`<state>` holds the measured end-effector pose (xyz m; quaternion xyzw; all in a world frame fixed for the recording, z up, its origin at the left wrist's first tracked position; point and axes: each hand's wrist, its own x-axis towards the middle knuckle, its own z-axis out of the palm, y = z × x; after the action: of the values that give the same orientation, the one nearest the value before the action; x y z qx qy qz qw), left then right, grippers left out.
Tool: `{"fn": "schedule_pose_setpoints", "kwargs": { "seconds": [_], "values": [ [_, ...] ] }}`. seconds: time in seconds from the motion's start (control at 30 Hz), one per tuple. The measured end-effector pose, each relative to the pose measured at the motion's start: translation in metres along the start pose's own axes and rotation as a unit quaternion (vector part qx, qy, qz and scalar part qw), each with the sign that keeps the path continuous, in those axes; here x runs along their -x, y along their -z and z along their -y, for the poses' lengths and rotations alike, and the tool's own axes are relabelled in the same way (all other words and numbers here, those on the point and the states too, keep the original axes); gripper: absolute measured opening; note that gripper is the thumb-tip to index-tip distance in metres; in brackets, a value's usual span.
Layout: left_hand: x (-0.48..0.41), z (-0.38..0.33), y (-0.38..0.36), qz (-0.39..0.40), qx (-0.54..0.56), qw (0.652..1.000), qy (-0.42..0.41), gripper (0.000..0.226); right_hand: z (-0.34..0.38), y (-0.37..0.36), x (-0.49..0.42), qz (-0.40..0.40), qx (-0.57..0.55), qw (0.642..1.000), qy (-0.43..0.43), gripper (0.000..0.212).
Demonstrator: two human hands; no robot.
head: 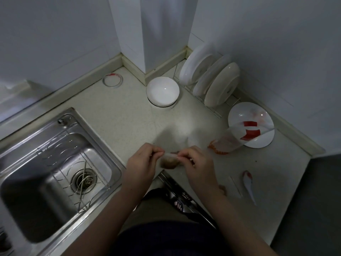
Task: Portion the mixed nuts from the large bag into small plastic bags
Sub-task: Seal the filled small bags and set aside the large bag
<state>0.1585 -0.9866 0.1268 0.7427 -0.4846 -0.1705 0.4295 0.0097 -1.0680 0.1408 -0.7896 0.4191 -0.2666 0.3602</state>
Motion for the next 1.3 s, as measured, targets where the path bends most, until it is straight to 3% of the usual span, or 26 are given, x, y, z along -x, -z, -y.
{"fn": "schedule_pose_setpoints", "kwargs": {
  "seconds": [0.1,0.27,0.33,0.43,0.53,0.63,0.73,0.87,1.0,1.1,1.3],
  "values": [
    [0.0,0.0,0.001,0.034,-0.022,0.998,-0.042,0.001,0.0,0.003,0.007,-0.022,0.015,1.0,-0.001,0.008],
    [0.002,-0.008,0.002,0.08,-0.091,0.986,-0.116,0.015,0.002,0.008,0.017,-0.028,0.063,0.997,0.022,0.013],
    [0.003,-0.012,0.001,0.082,-0.121,0.982,-0.123,0.007,0.006,0.009,0.02,-0.027,0.091,0.995,0.033,0.014],
    [0.005,-0.019,-0.002,0.086,-0.143,0.981,-0.101,0.02,0.007,0.01,0.023,-0.026,0.122,0.991,0.039,0.013],
    [0.008,-0.022,-0.002,0.082,-0.135,0.981,-0.114,0.005,0.008,0.013,0.026,-0.035,0.128,0.99,0.042,0.01],
    [0.011,-0.023,0.0,0.1,-0.137,0.976,-0.138,0.015,0.008,0.017,0.03,-0.029,0.125,0.991,0.034,0.013],
    [0.012,-0.024,-0.001,0.108,-0.154,0.972,-0.14,0.004,0.007,0.017,0.035,-0.01,0.149,0.988,0.047,0.014],
    [0.015,-0.027,-0.002,0.121,-0.161,0.97,-0.137,0.009,0.008,0.016,0.039,0.007,0.175,0.982,0.076,0.015],
    [0.018,-0.029,-0.003,0.143,-0.14,0.969,-0.146,0.008,0.009,0.014,0.044,-0.039,0.195,0.977,0.079,0.019],
    [0.02,-0.031,-0.001,0.156,-0.105,0.969,-0.157,0.026,0.008,0.015,0.046,-0.057,0.2,0.975,0.077,0.02],
    [0.022,-0.029,-0.003,0.138,-0.093,0.971,-0.171,0.028,0.005,0.013,0.048,-0.022,0.176,0.979,0.105,0.016]
  ]
}}
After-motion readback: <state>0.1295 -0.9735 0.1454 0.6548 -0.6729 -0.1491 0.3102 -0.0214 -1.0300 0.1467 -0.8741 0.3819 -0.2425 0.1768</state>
